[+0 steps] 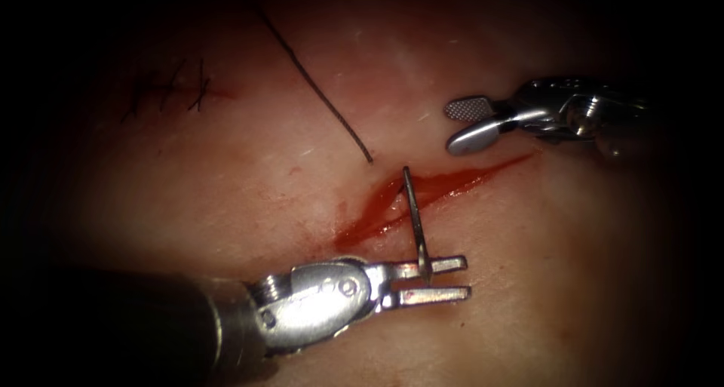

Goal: Wound Closure

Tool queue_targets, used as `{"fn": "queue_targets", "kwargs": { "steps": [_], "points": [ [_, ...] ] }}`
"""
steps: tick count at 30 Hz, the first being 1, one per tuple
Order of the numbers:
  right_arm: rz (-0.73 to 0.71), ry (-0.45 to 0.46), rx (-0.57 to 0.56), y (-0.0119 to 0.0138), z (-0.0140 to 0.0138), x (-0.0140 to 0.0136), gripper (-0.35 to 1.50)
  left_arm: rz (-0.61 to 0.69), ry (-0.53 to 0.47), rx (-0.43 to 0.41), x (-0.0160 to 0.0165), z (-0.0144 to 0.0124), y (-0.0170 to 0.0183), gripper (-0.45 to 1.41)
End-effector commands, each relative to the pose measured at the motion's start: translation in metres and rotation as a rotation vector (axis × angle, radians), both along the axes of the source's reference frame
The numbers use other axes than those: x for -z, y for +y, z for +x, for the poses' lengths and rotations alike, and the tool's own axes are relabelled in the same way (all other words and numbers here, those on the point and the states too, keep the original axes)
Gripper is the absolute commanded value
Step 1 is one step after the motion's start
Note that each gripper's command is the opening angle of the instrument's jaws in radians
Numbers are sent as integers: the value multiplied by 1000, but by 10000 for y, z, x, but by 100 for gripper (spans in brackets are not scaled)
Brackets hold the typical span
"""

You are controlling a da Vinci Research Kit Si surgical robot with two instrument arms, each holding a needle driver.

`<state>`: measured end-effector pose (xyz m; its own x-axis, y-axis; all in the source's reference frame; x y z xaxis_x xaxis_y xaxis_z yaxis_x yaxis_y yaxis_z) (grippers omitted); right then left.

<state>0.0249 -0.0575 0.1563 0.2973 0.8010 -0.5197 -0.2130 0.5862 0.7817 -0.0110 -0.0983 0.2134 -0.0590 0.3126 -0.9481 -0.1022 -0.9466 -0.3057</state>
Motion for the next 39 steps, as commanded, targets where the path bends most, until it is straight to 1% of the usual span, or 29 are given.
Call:
{"fn": "queue_targets", "kwargs": {
  "steps": [1, 4, 6, 9, 11, 14, 15, 18, 24, 28, 31, 35, 37, 39],
  "points": [
    [18, -8, -27, -6, -1, 1, 124, -74, 51, -10, -2, -3, -2, -45],
    [36, -7, -29, -10, -6, 4, 124, -176, 126, -2, -1, 2, 11, -45],
    [47, -6, -29, -15, -8, 6, 124, -229, 159, 2, -1, 5, 21, -45],
    [54, -5, -28, -18, -8, 7, 124, -263, 185, 14, 2, 10, 41, -45],
    [54, -5, -28, -19, -7, 7, 124, -293, 203, 20, 10, 17, 63, -45],
    [59, -6, -30, -20, -7, 7, 124, -314, 213, 20, 19, 25, 82, -45],
    [60, -5, -28, -20, -7, 7, 124, -329, 219, 18, 26, 32, 95, -45],
    [65, -5, -30, -20, -7, 7, 123, -354, 234, 18, 37, 45, 119, -45],
    [71, -5, -29, -21, -7, 6, 123, -373, 252, 18, 48, 57, 144, -45],
    [92, -3, -26, -21, -6, 6, 123, -387, 260, 18, 48, 60, 146, -45],
    [87, -5, -41, -21, -6, 7, 123, -394, 268, 20, 43, 59, 139, -45],
    [65, -3, -32, -21, -6, 7, 123, -422, 275, 23, 26, 52, 111, -45],
    [33, -2, -17, -21, -7, 7, 124, -437, 274, 12, 15, 48, 95, -45],
    [34, -2, -17, -21, -7, 9, 126, -437, 277, -2, 2, 44, 77, -45]
  ]
}}
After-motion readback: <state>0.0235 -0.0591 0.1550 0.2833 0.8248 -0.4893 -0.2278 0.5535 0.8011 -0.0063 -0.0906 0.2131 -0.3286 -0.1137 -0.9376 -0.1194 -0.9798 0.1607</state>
